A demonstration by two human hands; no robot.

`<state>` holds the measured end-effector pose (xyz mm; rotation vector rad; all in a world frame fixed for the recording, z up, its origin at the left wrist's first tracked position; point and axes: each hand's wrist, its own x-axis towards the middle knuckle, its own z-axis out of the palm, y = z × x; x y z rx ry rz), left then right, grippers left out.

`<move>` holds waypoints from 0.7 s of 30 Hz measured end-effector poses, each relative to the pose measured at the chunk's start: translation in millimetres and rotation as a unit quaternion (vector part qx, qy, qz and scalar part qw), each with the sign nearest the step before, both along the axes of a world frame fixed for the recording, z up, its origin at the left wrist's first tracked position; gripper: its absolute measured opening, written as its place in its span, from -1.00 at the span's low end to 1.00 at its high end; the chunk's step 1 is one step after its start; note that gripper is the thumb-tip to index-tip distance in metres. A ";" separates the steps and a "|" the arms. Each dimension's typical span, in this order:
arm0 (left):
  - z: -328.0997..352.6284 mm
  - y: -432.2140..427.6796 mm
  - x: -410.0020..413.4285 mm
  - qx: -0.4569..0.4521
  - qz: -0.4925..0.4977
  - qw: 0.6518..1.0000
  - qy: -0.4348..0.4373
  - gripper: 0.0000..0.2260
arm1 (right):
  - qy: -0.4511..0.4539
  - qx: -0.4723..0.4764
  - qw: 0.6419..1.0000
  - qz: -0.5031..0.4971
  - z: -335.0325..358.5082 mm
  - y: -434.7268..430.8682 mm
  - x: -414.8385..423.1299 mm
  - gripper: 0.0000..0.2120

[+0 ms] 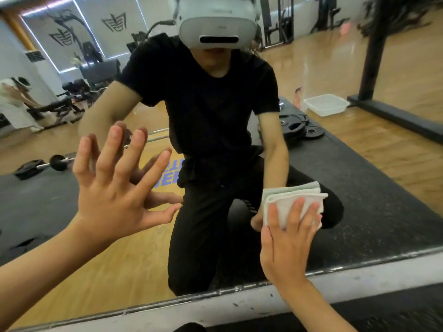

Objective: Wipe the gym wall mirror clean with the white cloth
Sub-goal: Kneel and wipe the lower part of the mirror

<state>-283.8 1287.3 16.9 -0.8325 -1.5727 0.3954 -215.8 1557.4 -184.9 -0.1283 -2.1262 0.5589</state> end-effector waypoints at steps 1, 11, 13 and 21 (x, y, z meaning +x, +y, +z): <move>0.4 0.3 -0.8 0.001 0.001 1.000 0.003 -0.13 | 0.012 0.004 1.000 -0.002 24.7 -0.8 -5.1 -0.45; 1.1 3.3 2.9 0.007 0.009 1.000 -0.008 -0.09 | 0.132 0.138 0.981 0.031 216.7 -16.5 -17.3 -0.46; 0.2 4.2 2.1 0.007 0.006 1.000 -0.009 -0.10 | 0.088 0.143 0.985 0.029 141.6 1.9 -13.4 -0.46; -2.6 5.6 0.4 0.021 0.011 1.000 0.001 -0.12 | 0.039 0.100 0.994 0.018 108.2 10.8 -0.9 -0.45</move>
